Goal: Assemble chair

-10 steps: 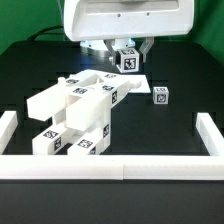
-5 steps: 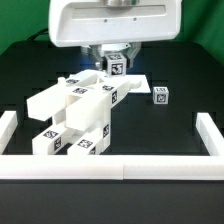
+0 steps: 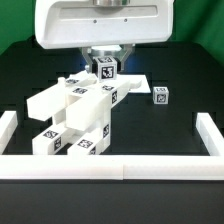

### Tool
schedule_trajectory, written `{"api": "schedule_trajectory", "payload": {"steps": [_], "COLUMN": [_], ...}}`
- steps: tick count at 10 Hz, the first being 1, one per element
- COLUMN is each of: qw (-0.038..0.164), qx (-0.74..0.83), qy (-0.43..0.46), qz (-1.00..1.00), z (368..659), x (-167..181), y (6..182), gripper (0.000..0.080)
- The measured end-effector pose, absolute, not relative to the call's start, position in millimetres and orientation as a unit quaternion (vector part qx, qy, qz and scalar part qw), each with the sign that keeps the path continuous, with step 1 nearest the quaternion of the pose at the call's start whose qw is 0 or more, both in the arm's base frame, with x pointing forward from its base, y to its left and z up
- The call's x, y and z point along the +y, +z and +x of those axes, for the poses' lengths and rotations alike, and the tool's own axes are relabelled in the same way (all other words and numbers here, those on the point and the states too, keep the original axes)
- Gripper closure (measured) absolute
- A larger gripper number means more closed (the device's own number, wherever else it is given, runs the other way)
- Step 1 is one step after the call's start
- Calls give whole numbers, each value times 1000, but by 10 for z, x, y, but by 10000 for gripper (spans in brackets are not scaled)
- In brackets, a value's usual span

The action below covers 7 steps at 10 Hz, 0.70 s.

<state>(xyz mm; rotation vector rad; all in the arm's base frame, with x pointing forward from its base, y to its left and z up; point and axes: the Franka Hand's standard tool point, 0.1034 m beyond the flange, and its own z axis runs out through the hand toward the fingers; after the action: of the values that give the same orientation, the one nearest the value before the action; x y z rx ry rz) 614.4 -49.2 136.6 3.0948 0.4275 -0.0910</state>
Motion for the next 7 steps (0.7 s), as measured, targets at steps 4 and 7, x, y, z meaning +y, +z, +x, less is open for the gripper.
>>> {"api": "schedule_trajectory", "payload": {"steps": [4, 7], "qw": [-17, -15], "qx": [140, 136], "qy": [1, -1], "qz": [990, 991], "z": [6187, 6182], "x": [-723, -734], "y": [1324, 1311], "gripper": [514, 514]}}
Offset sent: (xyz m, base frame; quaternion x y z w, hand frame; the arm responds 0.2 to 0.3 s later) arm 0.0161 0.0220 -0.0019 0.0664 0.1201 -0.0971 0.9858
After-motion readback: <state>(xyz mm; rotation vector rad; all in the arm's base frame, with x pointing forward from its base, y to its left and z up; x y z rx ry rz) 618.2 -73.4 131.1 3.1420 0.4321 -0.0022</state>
